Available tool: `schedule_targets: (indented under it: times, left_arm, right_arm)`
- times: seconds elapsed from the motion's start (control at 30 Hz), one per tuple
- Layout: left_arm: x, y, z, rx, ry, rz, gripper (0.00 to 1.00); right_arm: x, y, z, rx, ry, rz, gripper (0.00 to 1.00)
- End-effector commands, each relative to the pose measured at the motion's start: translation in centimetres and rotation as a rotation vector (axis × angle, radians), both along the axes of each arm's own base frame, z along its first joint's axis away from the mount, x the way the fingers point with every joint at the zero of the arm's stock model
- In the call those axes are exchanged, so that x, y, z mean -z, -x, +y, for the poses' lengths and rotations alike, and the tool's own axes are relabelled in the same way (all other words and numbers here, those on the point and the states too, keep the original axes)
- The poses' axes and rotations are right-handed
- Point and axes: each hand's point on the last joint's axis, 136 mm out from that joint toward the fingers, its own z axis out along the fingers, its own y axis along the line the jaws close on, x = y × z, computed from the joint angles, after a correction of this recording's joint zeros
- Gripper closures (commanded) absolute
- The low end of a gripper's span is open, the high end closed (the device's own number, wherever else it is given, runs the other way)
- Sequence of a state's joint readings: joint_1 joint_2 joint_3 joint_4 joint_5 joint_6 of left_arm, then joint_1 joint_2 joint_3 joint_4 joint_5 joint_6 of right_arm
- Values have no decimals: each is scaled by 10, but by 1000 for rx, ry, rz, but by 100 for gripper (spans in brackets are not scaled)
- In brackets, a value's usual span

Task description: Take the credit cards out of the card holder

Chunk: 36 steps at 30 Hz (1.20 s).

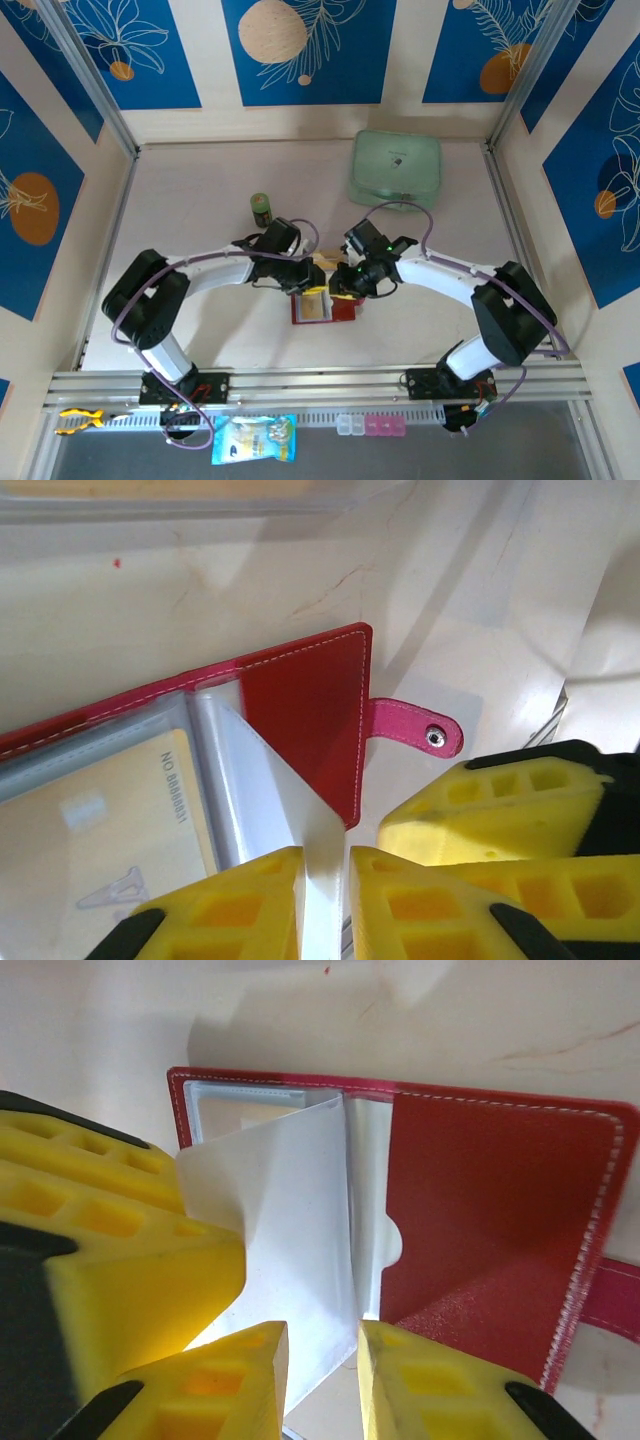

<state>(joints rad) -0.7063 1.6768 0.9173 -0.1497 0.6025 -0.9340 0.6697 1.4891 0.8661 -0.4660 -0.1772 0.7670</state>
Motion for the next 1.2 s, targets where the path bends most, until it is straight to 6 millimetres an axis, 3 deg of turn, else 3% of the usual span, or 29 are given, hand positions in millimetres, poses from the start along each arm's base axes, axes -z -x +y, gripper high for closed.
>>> schedule_targets:
  times: [0.0,0.33,0.63,0.97,1.17]
  left_arm:
    - [4,5,-9,46,-15,23,82]
    - [5,-2,-41,94,-6,34,81]
    - [-1,-11,-54,121,-4,23,77]
    - [-5,-9,-34,83,5,12,77]
    - [0,-4,-7,22,-2,10,77]
  right_arm:
    - [-4,3,-13,23,13,-2,74]
    - [-14,7,-44,95,-6,-26,74]
    - [-20,8,-48,114,-40,-20,74]
    - [-18,5,-29,84,-68,-3,74]
    - [-12,6,-8,32,-56,-5,74]
